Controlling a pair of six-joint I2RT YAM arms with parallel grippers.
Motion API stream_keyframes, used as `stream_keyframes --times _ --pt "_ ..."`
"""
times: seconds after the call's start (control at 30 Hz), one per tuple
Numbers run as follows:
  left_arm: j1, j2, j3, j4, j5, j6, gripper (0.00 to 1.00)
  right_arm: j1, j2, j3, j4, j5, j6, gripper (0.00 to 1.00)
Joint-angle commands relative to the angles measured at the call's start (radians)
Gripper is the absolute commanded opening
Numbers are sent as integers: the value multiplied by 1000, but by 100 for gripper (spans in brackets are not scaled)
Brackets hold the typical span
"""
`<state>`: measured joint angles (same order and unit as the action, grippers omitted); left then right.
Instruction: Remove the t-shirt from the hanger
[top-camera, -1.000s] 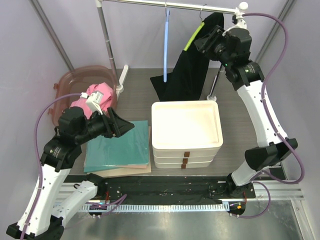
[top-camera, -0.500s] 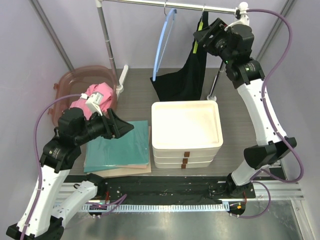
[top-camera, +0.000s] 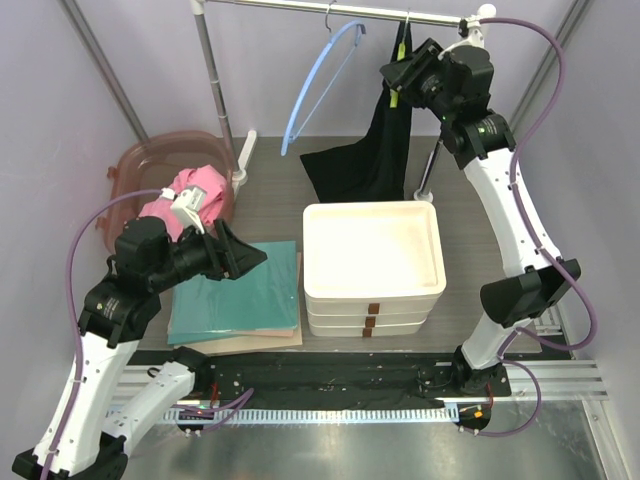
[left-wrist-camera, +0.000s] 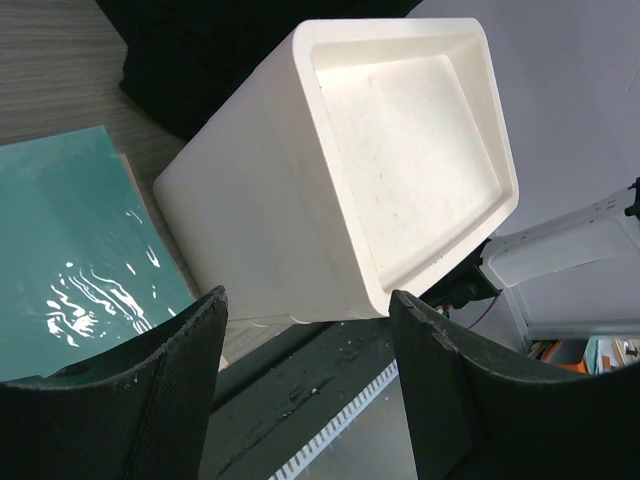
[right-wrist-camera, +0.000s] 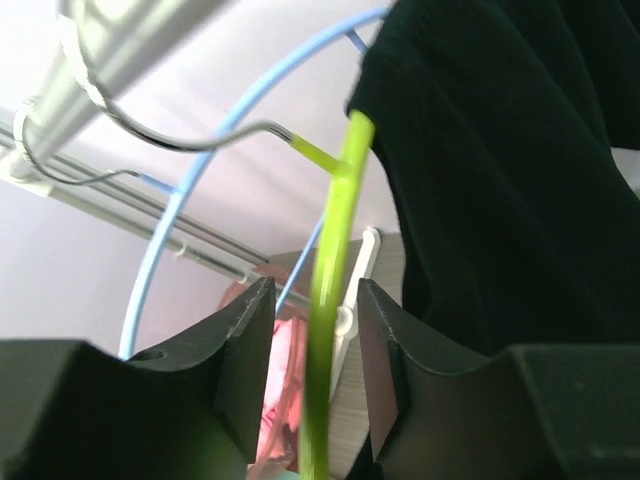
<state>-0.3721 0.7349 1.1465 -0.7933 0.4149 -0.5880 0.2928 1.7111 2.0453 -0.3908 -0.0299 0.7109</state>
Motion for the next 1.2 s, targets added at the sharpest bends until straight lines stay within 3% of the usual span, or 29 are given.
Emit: stream_keyframes --times 0.0,0.3,0.4,0.47,0.53,0.67,0.87,1.17 --pt "-2 -12 24 -4 18 25 66 0 -7 53 72 -10 18 41" --pt "-2 -15 30 -17 18 30 66 0 2 9 130 -25 70 31" --pt "-2 -19 33 -23 16 33 66 0 2 -14 184 -41 101 22" --pt "-4 -23 33 -24 15 36 66 0 5 -27 213 -42 136 9" --pt "-2 -26 33 -29 5 37 66 0 -1 -60 260 -44 179 1" --pt "-2 -35 42 -49 -8 48 66 5 -30 -146 418 -44 294 1" --pt "-4 -46 48 -61 -16 57 66 12 -47 -129 451 1 340 1" --pt "-2 -52 48 -67 -27 54 66 57 -103 -233 659 25 430 1"
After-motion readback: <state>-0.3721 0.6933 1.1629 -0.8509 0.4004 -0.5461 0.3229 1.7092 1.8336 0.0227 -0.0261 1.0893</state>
